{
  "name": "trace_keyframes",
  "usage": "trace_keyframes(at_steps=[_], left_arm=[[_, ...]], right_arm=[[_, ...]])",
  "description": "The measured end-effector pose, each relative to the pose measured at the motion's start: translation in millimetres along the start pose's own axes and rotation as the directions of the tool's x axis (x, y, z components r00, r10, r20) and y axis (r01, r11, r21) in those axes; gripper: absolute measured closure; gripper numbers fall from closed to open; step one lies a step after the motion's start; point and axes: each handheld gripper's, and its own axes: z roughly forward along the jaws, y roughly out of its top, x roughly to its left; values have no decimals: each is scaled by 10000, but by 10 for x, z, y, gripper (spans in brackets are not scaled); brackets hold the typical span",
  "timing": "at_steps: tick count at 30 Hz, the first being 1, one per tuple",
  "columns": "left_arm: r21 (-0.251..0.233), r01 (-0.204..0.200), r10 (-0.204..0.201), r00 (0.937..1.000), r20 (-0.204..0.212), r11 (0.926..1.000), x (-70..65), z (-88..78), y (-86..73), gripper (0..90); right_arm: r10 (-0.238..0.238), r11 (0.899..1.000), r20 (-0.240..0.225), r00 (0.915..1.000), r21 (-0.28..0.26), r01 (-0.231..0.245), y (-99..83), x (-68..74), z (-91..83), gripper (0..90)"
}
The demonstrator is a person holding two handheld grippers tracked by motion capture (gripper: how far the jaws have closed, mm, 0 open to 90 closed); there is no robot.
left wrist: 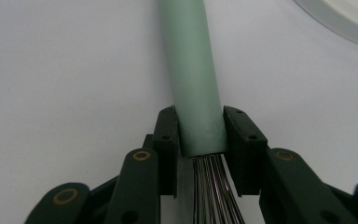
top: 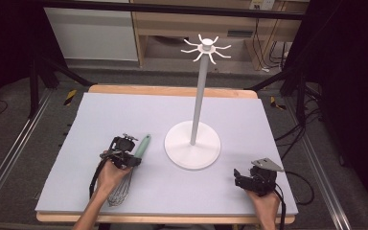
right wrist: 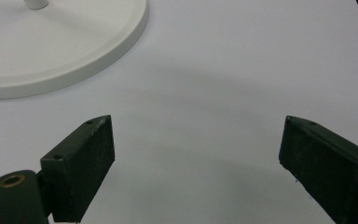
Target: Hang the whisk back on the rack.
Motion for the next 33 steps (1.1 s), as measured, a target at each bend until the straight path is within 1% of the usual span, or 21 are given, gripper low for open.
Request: trace_keyframes(at_steps=[4,6,9,11,14,19,26,31,33], left_arm=[[-54,-169,169,9999,14,9998,-22,-40,-5,671],[-126,-175,176,9998,27,9998,-31,-59,-7,673],[-291,-302,305,9995,98,9991,-50,-129,-5,680],[-339,-381,383,9992,57,9987,-60,-146,-6,682],[-406,-471,477,9988,129,9981,-69,-193,-13,685],[-617,-445,461,9986,244,9971,-69,-258,-38,686],[-1026,-426,464,9983,356,9938,-61,-374,-84,686],[-1354,-428,503,9974,522,9899,-61,-473,-118,686],[-1513,-479,563,9971,514,9873,-59,-527,-135,686]], right_arm=[[-1,10000,-2,10000,-12,1,0,0,-3,108],[19,10000,-5,10000,-6,-19,-1,-2,-4,108],[18,10000,5,10000,-11,-18,-1,-4,-6,108],[21,10000,6,10000,-13,-21,-1,-4,-6,108],[33,10000,12,10000,-14,-33,-1,-3,-7,108],[25,10000,13,10000,-20,-25,-1,-7,-8,108],[24,10000,12,10000,-27,-24,-1,-8,-8,108],[21,10000,0,10000,-39,-21,-2,-7,-9,108],[38,10000,2,10000,-43,-38,-2,-8,-9,108]])
